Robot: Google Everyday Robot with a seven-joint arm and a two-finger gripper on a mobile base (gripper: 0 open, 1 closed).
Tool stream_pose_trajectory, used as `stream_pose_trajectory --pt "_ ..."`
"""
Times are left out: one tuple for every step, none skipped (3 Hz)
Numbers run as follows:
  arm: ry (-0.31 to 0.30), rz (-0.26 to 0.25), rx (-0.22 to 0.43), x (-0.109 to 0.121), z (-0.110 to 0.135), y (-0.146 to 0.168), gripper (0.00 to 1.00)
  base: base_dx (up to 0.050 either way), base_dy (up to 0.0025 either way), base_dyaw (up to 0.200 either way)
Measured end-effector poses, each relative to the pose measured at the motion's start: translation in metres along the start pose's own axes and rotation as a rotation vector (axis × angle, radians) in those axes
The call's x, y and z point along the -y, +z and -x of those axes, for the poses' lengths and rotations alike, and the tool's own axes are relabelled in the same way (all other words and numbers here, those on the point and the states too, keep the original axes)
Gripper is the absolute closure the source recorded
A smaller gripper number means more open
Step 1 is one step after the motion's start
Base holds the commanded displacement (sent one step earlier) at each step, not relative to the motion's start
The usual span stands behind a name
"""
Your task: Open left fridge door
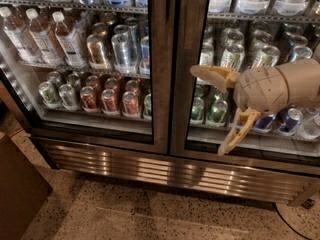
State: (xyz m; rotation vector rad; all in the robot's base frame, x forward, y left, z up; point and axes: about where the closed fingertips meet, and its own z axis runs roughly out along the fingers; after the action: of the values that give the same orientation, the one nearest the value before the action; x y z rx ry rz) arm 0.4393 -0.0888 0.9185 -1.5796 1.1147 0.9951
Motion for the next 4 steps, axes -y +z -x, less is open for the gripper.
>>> stream_pose_trajectory --pt "-0.004 -0.073 0.002 0.018 0.011 -0.006 0.00 0.000 0.00000 0.000" --pt "-0.011 -0.145 0.005 0.036 0.021 -0.005 0.00 0.000 0.00000 0.000" --pt "-0.011 -0.144 0.005 0.037 0.022 -0.005 0.00 0.000 0.00000 0.000" --pt "-0.052 -0.140 -0.038 0.051 0.052 0.005 0.00 0.000 0.00000 0.000"
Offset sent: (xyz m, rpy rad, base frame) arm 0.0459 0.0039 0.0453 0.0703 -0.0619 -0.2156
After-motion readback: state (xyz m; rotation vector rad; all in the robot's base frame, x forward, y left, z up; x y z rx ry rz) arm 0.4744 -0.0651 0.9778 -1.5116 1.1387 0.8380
